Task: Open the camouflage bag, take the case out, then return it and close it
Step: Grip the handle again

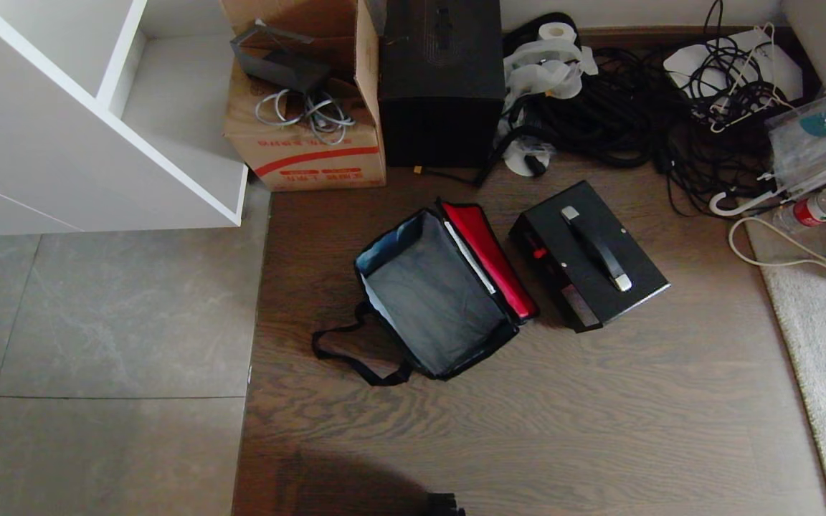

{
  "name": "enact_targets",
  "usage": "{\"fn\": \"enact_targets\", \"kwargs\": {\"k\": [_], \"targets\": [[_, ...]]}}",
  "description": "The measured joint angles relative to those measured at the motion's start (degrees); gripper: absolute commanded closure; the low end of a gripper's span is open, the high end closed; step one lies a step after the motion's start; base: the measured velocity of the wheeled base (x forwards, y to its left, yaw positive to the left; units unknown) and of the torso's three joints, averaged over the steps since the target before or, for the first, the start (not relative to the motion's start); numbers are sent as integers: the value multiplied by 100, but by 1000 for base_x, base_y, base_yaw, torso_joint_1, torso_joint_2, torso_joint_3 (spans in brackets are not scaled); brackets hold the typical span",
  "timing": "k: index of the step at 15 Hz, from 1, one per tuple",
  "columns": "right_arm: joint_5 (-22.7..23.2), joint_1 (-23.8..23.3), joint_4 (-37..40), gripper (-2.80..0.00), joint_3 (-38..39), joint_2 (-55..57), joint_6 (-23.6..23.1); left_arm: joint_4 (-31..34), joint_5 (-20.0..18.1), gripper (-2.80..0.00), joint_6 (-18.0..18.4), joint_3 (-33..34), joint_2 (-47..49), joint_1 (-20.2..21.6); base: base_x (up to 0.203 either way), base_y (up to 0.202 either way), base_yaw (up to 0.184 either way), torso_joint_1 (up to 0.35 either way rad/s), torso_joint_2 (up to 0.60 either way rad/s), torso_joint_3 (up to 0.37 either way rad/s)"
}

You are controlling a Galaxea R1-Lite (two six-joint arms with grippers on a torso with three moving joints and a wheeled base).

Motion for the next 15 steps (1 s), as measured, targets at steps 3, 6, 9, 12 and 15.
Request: {"fn": "enact_targets", "kwargs": {"k": [3, 6, 9, 12, 15], "targets": [[1, 0, 0, 0, 0, 0, 0, -1, 2, 0, -2, 0, 0, 0, 0, 0, 0, 0, 0, 0], [3, 0, 0, 0, 0, 0, 0, -2, 0, 0, 0, 0, 0, 0, 0, 0, 0, 0, 0, 0], [1, 0, 2, 0, 0, 0, 2, -2, 1, 0, 0, 0, 0, 0, 0, 0, 0, 0, 0, 0], [1, 0, 2, 0, 0, 0, 0, 0, 1, 0, 0, 0, 0, 0, 0, 0, 0, 0, 0, 0], [1, 0, 2, 0, 0, 0, 0, -2, 0, 0, 2, 0, 0, 0, 0, 0, 0, 0, 0, 0]]}}
